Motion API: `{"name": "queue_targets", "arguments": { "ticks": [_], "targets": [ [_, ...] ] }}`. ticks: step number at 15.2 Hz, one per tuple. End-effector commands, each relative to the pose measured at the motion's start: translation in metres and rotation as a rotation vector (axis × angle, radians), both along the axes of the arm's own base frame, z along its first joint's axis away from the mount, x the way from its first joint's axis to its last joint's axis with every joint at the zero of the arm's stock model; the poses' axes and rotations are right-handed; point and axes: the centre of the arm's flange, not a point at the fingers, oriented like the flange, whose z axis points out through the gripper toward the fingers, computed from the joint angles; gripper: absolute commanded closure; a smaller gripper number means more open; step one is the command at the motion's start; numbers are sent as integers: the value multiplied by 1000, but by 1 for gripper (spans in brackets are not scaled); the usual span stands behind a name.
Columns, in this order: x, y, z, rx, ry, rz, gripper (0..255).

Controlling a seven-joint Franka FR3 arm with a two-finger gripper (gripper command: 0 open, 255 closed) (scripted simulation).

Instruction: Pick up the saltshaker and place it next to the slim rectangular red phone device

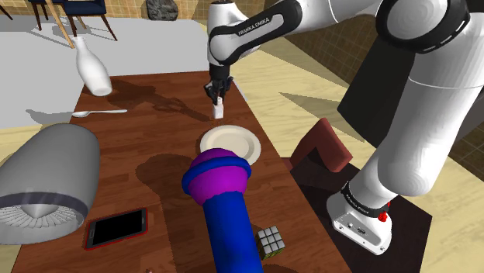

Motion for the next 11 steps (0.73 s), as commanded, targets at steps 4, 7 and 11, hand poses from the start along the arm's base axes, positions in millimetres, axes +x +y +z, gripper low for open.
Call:
{"name": "queue_targets", "arguments": {
  "ticks": [4, 7, 11],
  "targets": [
    [-1, 0, 27, 0, 0, 0, 255],
    [-1, 0, 43, 0, 0, 0, 255],
    [-1, 0, 64, 0, 0, 0, 255]
  ]
}}
